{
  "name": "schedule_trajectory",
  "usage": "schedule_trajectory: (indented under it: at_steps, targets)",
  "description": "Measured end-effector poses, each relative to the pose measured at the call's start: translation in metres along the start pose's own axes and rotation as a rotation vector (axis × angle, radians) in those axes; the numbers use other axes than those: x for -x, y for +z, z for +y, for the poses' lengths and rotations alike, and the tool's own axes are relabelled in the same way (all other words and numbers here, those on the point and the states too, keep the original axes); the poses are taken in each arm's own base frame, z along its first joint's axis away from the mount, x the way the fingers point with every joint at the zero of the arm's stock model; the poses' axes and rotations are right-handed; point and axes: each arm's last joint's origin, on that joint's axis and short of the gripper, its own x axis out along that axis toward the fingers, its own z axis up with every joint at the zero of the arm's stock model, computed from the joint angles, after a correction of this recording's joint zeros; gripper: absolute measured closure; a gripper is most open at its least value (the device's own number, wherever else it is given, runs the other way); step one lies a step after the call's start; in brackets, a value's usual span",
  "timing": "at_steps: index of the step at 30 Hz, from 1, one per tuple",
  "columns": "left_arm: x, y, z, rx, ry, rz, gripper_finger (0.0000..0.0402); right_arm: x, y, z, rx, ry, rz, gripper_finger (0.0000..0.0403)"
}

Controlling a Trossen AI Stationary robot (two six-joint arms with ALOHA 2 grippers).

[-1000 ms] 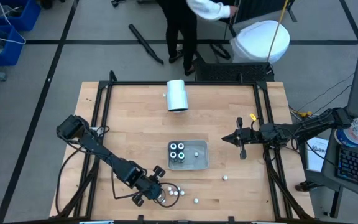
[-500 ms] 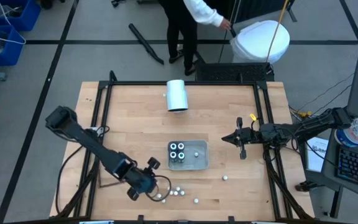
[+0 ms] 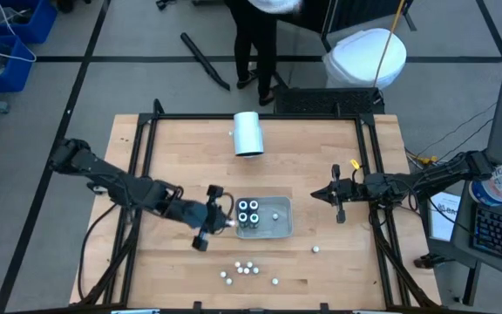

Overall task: Pick & Place food coloring
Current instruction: Put the orange food coloring bottle into the gray bin

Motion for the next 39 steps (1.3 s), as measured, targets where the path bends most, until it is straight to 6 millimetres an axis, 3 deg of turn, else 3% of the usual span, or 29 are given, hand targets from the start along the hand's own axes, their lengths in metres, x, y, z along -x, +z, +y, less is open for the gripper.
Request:
schedule_trajectory:
  at_steps: [5,9,16,21,29,39]
  targets:
    - [-0.008,0.006,0.015,0.028,0.033,-0.011,0.0345,0.0,-0.002,0.0,0.0,0.0,0.0,0.0403]
    - [-0.013,0.026,0.021,0.027,0.02,-0.004,0.0342,0.001,-0.006,0.0,0.001,-0.001,0.0,0.0403]
    - [-0.047,0.059,0.021,-0.056,0.042,0.062,0.0337,0.001,-0.005,0.0,-0.001,-0.003,-0.022,0.0403]
    - [-0.08,0.071,0.024,-0.088,0.055,0.094,0.0344,0.001,-0.004,0.0,-0.003,-0.002,-0.03,0.0403]
    - [-0.13,0.062,0.03,-0.112,0.04,0.142,0.0335,0.001,-0.005,0.0,0.0,-0.001,-0.023,0.0403]
    - [-0.171,0.037,0.03,-0.069,-0.032,0.221,0.0333,0.001,-0.005,0.0,0.0,0.0,-0.024,0.0403]
